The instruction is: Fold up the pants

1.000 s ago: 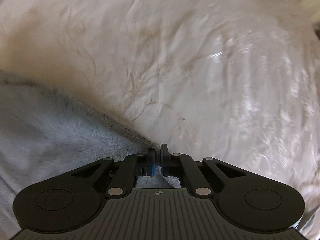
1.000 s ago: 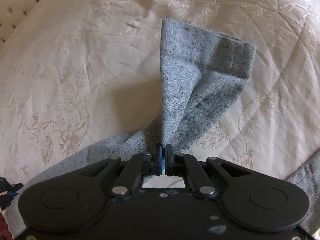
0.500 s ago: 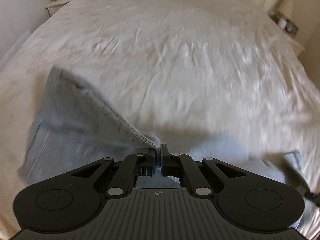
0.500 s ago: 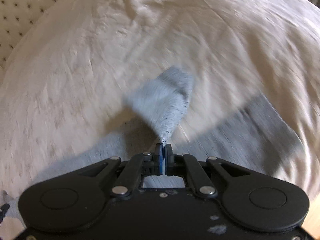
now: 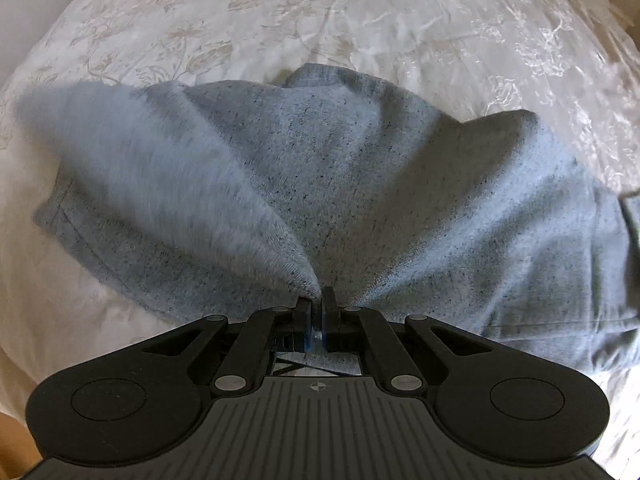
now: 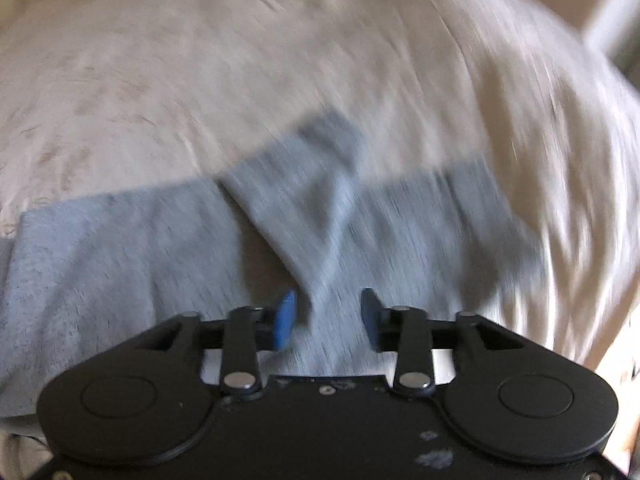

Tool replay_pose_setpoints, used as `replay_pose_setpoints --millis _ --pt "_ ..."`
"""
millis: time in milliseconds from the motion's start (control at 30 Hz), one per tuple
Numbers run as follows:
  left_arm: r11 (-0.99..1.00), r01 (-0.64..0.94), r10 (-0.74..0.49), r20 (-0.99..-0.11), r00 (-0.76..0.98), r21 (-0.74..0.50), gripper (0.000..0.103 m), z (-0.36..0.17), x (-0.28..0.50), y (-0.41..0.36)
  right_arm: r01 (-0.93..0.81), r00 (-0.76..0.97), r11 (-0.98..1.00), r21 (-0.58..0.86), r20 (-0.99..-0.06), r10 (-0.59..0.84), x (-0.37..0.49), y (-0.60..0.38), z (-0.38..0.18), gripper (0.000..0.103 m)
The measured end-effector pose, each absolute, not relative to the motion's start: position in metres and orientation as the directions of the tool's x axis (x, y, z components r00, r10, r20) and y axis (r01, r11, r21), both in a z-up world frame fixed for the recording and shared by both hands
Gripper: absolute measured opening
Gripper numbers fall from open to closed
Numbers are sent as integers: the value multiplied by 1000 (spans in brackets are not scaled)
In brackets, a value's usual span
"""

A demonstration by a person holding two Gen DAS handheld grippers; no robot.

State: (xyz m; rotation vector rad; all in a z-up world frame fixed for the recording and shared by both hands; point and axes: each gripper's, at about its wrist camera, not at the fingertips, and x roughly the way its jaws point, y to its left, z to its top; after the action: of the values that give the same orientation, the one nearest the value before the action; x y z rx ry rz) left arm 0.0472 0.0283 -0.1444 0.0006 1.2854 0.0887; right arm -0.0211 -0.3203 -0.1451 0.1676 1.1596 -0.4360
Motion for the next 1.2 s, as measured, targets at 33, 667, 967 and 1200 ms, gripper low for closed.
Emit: replay_pose_setpoints --millis 33,667,967,1200 --pt "997 -66 67 -957 282 50 4 -146 48 28 385 350 915 -116 -900 -261 -15 -315 -146 41" --pt "996 -88 54 -934 352 24 4 -111 40 37 503 439 862 -61 -841 -316 -6 -363 -120 1" --pt "995 -50 99 -967 237 89 4 -158 34 28 728 226 685 17 -950 -217 -79 -451 -185 1" --pt "992 -51 123 -954 273 113 4 -157 35 15 678 297 735 17 -921 -253 -79 -445 -164 1"
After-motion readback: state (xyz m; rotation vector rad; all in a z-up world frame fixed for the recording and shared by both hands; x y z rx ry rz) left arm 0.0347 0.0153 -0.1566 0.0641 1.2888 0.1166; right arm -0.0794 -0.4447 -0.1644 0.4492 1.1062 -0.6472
